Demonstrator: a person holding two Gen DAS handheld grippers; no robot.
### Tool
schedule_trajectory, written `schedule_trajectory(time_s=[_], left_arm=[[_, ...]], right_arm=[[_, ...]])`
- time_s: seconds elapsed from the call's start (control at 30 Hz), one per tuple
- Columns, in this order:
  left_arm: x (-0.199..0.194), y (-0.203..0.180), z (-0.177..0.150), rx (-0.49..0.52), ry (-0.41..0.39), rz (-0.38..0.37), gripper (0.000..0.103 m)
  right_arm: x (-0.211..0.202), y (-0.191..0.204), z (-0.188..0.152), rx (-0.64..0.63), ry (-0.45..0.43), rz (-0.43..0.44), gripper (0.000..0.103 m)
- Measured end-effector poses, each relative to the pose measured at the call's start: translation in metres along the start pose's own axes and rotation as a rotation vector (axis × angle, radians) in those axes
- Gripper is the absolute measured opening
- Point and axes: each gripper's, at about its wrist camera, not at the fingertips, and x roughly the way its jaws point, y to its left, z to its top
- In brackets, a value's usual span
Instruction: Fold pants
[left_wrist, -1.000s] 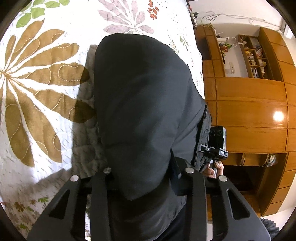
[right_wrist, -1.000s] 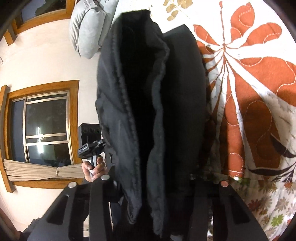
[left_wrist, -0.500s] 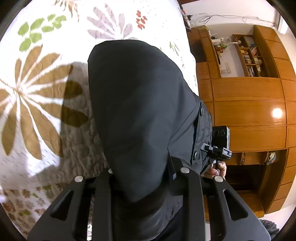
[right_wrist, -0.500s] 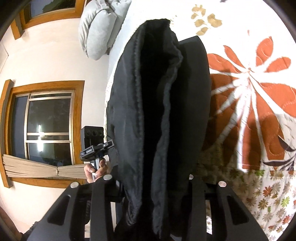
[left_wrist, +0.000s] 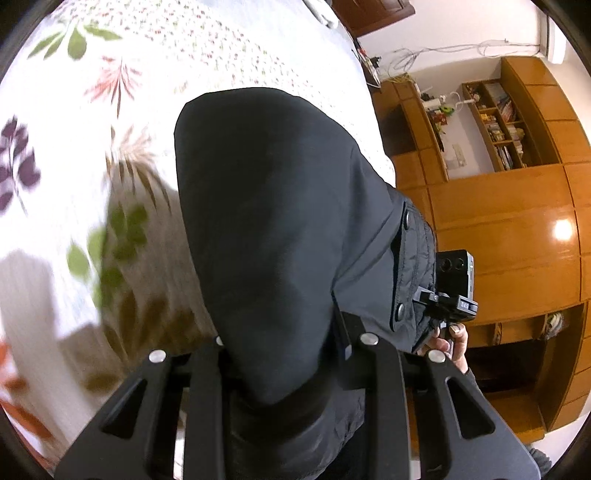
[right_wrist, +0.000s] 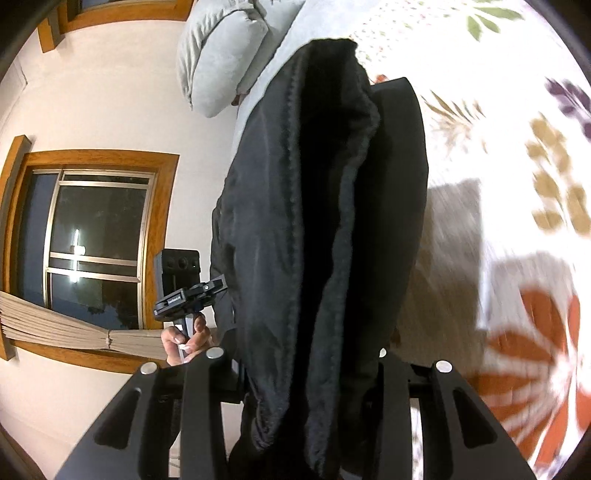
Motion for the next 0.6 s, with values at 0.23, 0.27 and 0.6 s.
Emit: schedule_trajectory(time_s=[0.23,0.27,0.6], left_arm=[[0.002,0.034,0.066,-0.026,-0.011,0.037,0.027],[0.002,0.040,0.073,-0.035,-0.011,0.041,0.027],[0.020,0.104,0.103,-0.123,0.019,0.069,0.028]], right_arm=[[0.049,-0.004,0.065,0.015,0.014,-0.025,0.037],[0.056,-0.005,0.072,0.015,0.017,-0.029,0.037],[0.098,-0.056,0.122,0.056,0.087,-0.085,0.037]])
